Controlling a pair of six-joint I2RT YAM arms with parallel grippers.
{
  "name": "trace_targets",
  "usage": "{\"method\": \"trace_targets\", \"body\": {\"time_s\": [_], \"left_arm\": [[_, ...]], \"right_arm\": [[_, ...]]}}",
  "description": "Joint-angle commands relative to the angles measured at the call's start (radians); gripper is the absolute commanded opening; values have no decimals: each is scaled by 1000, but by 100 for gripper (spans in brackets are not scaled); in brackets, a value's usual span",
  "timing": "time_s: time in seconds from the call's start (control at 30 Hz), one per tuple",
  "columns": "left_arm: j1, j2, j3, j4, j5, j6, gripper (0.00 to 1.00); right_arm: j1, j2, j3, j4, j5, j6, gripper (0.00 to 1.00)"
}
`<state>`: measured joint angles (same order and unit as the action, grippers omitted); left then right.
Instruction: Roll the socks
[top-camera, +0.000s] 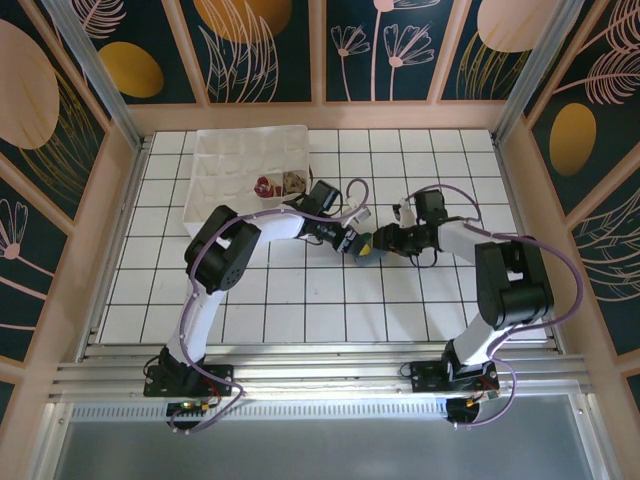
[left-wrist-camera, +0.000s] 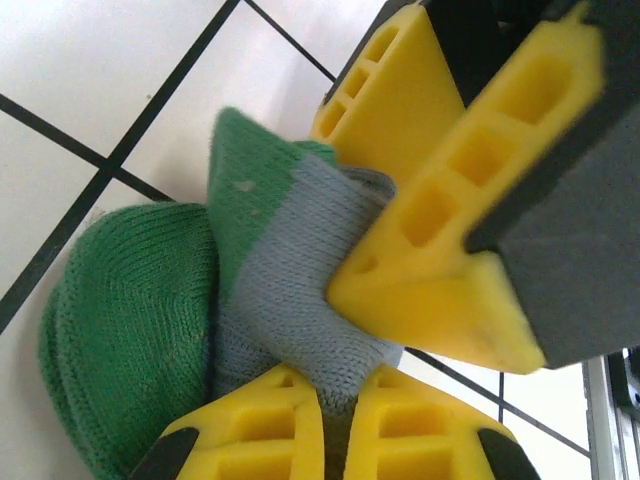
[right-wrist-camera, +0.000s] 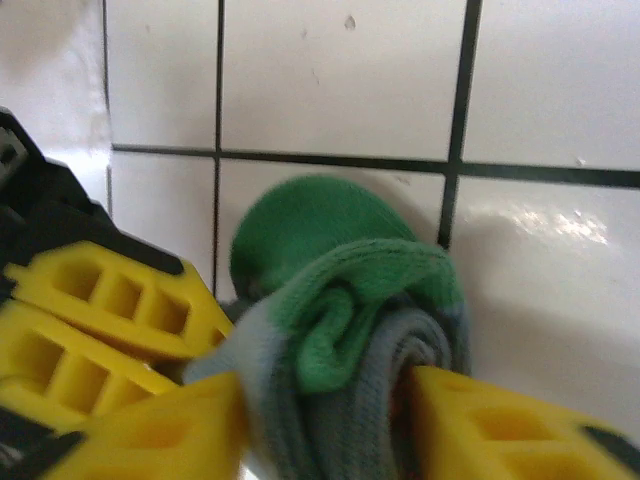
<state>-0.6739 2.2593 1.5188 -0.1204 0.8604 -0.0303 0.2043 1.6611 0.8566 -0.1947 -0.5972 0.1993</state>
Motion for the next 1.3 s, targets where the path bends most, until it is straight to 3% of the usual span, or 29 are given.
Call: {"method": "trace_targets", "body": {"time_s": [0.0, 0.17, 0.43, 0.57, 0.7, 1.07, 1.17, 1.27], "left_arm": [[-7, 57, -30, -152, -63, 14, 1], [-27, -88, -111, -61, -274, 60, 21], [-199, -400, -407, 286, -927, 358, 40], [-283, -391, -435, 361, -1108, 490, 44], [-321, -332, -387, 335, -1102, 561, 47], [-326, -107, -207, 193, -1152, 564, 46], [-322, -104, -216, 181, -1121, 517, 33], [-299, -122, -226, 145, -1017, 432, 15]], "right_arm": [[14, 72, 46, -8, 17, -41, 26], [14, 146, 124, -151, 67, -57, 7], [17, 193, 174, -270, 90, -80, 4], [20, 208, 202, -310, 103, -83, 3], [21, 218, 228, -336, 104, -91, 3], [21, 224, 248, -376, 87, -97, 5], [18, 208, 241, -377, 72, -89, 14], [-5, 153, 208, -339, 24, -62, 37]]}}
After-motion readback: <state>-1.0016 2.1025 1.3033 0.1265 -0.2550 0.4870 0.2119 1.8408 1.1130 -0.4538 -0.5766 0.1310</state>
